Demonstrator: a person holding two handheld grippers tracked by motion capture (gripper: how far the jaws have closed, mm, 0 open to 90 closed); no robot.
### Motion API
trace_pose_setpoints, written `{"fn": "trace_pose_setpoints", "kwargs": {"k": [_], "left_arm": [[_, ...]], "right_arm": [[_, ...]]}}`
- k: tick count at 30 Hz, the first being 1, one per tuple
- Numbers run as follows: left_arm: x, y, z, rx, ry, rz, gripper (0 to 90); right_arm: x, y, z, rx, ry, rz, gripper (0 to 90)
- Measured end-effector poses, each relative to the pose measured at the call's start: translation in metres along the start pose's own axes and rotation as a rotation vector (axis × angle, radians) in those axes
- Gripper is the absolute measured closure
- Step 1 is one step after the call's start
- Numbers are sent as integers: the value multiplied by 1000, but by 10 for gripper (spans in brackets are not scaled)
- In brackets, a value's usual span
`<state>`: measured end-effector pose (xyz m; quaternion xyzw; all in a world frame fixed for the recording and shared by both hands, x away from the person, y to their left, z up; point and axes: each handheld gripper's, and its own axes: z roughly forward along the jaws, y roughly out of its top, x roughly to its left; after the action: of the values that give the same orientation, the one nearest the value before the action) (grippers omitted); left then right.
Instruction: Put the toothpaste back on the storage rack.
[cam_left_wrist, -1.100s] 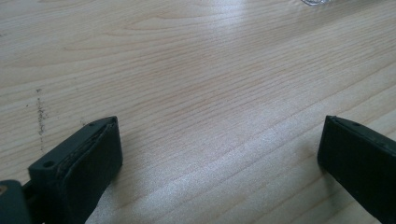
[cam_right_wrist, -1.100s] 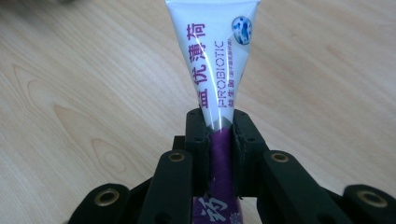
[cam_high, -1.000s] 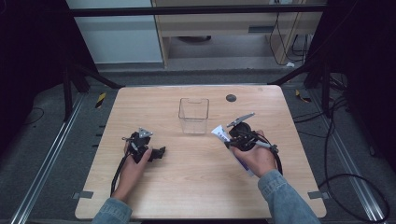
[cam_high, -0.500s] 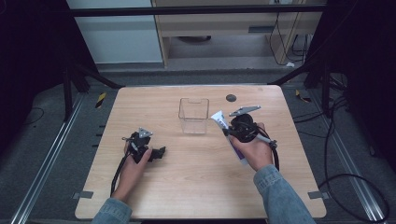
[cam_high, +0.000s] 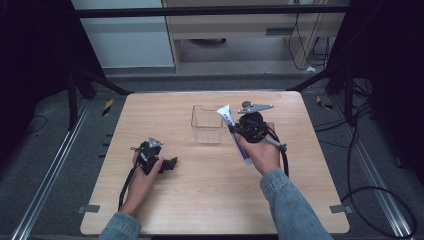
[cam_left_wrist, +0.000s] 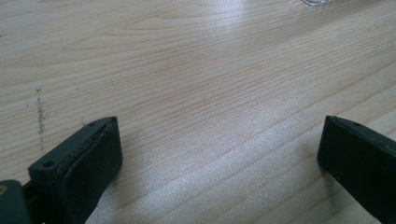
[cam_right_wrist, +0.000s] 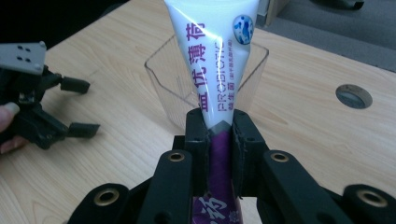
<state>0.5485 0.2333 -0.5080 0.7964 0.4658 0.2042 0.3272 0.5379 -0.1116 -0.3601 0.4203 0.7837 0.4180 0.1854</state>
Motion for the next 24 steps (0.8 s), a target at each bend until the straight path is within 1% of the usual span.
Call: {"fn": "trace_pose_setpoints", "kwargs": {"k": [1, 4, 6, 10, 12, 14, 16, 17, 20, 21, 23, 24], "left_arm": [[0, 0, 0, 0, 0, 0, 0], [0, 0, 0, 0, 0, 0, 0], [0, 0, 0, 0, 0, 0, 0], [0, 0, 0, 0, 0, 0, 0], [0, 0, 0, 0, 0, 0, 0], [0, 0, 0, 0, 0, -1, 0], [0, 0, 0, 0, 0, -2, 0], [-1, 0, 0, -4, -1, -10, 0], [-1, 0, 0, -5, -1, -11, 0], [-1, 0, 0, -5, 0, -10, 0], [-1, 0, 0, -5, 0, -10, 0], [-1, 0, 0, -5, 0, -10, 0]], "right_arm": [[0, 0, 0, 0, 0, 0, 791], [2, 8, 1, -21, 6, 11, 791], [3, 10, 1, -28, 7, 9, 791], [6, 22, 2, -53, 10, 8, 792], [6, 23, 3, -58, 9, 6, 791], [7, 30, 5, -71, 8, 11, 792], [7, 33, 6, -77, 8, 13, 792], [8, 37, 7, -85, 8, 14, 791], [9, 41, 7, -93, 6, 15, 792], [10, 46, 8, -107, 5, 15, 791], [10, 48, 8, -111, 5, 17, 791], [11, 52, 9, -124, 2, 16, 791]]}}
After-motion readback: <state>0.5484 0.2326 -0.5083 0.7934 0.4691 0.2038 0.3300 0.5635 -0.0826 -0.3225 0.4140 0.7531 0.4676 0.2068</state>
